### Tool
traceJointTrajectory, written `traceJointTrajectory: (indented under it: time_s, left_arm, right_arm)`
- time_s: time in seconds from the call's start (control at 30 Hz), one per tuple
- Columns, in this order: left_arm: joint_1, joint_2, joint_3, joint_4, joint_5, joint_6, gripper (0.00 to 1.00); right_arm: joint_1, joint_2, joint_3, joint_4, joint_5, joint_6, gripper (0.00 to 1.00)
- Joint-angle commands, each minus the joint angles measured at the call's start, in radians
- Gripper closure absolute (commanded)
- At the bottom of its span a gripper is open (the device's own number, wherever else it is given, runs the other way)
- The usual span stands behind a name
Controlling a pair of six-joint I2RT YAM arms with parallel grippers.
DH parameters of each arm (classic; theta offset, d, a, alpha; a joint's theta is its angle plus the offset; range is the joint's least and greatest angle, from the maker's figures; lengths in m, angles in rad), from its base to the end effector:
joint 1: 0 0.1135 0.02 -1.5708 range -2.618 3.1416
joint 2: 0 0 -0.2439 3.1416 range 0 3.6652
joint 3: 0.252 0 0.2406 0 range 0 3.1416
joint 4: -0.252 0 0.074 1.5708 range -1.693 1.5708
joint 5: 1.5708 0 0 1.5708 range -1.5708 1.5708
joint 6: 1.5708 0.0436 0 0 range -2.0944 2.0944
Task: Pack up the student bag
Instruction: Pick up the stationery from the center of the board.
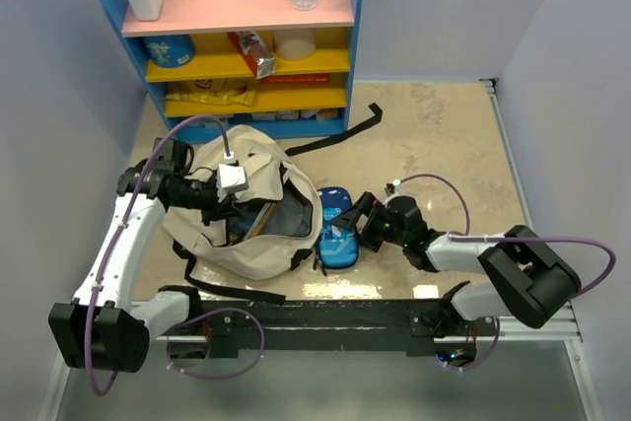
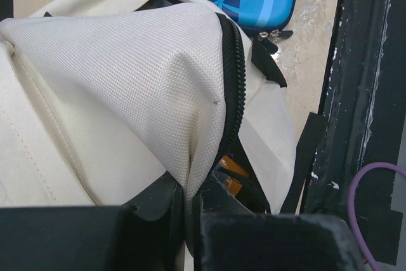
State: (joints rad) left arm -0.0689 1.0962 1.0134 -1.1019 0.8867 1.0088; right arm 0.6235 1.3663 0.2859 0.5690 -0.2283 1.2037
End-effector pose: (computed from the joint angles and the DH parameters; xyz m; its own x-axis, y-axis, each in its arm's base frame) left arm 0.1812 -0.0464 0.2769 -0.2093 0.5505 -0.8082 0.9604 0.2713 -0.0639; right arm 0.1848 0.1450 0.1180 -0.8230 0.5280 -0.2096 0.1092 0.5092 0.8537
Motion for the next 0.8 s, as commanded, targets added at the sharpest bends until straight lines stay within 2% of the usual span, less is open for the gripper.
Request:
traceJointTrajectory:
  time_s: [0.0, 0.13, 0.17, 0.27, 0.4, 0.57, 0.63, 0.73, 0.77]
  left_arm:
    - [-0.011, -0.004, 0.054, 0.011, 0.066, 0.002, 0.96]
    - [-0.015, 0.001, 0.063, 0.013, 0.074, -0.004, 0.96]
    - [-0.017, 0.001, 0.065, 0.013, 0.072, -0.006, 0.96]
    - [-0.019, -0.001, 0.068, 0.014, 0.064, -0.007, 0.96]
    - [-0.019, -0.001, 0.068, 0.013, 0.058, -0.009, 0.96]
    - [-0.023, 0.005, 0.073, 0.014, 0.064, -0.016, 0.96]
    - [-0.026, 0.005, 0.074, 0.016, 0.063, -0.019, 0.96]
    - [-0.029, 0.004, 0.073, 0.022, 0.058, -0.029, 0.96]
    - [-0.029, 0.002, 0.073, 0.022, 0.055, -0.029, 0.96]
  right_arm:
    - [0.016, -0.021, 0.010, -0.027, -0.033, 0.007, 0.08]
    - [0.019, 0.052, 0.032, 0.008, -0.034, 0.000, 0.22]
    - [0.021, 0.091, 0.029, 0.028, -0.039, 0.010, 0.29]
    - [0.025, 0.143, 0.019, 0.118, -0.048, 0.040, 0.38]
    - [0.033, 0.157, 0.032, 0.216, -0.059, 0.063, 0.42]
    - [0.058, 0.142, 0.107, 0.203, -0.023, 0.063, 0.41]
    - [0.061, 0.155, 0.131, 0.204, -0.020, 0.065, 0.45]
    - [0.062, 0.128, 0.110, 0.249, -0.002, 0.080, 0.70]
    - [0.061, 0.104, 0.101, 0.247, 0.010, 0.079, 0.87]
